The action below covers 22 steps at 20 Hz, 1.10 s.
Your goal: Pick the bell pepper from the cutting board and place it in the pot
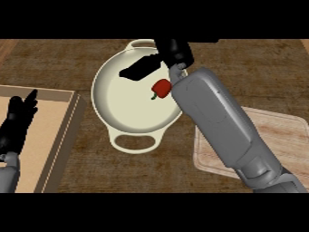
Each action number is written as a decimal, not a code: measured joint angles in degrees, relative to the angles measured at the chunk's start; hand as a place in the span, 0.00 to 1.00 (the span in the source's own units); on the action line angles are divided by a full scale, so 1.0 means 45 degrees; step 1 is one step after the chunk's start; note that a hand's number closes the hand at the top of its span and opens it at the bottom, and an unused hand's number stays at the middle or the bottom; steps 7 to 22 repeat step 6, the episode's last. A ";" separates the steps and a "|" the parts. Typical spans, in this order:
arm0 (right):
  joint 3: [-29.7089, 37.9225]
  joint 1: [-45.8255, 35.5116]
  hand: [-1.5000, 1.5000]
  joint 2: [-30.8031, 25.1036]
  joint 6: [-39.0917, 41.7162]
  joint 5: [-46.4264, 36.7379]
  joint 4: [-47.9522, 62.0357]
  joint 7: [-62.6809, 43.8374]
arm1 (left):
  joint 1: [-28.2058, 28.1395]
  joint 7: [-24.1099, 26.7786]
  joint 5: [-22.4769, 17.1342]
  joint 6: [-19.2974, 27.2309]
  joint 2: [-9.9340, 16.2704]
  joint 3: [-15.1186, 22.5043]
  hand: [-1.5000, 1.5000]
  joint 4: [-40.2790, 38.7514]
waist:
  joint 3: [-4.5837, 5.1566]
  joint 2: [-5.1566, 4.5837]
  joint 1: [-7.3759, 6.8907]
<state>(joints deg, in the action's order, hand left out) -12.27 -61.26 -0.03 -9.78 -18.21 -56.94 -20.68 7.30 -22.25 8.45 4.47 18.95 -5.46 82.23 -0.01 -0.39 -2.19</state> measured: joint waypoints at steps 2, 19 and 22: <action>0.0558 0.0002 0.00 0.0002 -0.0621 0.0399 0.0096 0.0444 | 0.0058 -0.0049 0.0070 0.0091 -0.0099 0.0034 0.50 -0.0012 | 0.0000 0.0004 0.0090; 0.1513 0.0363 0.00 -0.0204 -0.1498 0.0894 0.0111 0.1319 | -0.0132 0.0055 0.0190 0.0268 -0.0243 0.0004 0.50 0.0005 | 0.0001 0.0036 0.0250; 0.1513 0.0363 0.00 -0.0204 -0.1498 0.0894 0.0111 0.1319 | -0.0132 0.0055 0.0190 0.0268 -0.0243 0.0004 0.50 0.0005 | 0.0001 0.0036 0.0250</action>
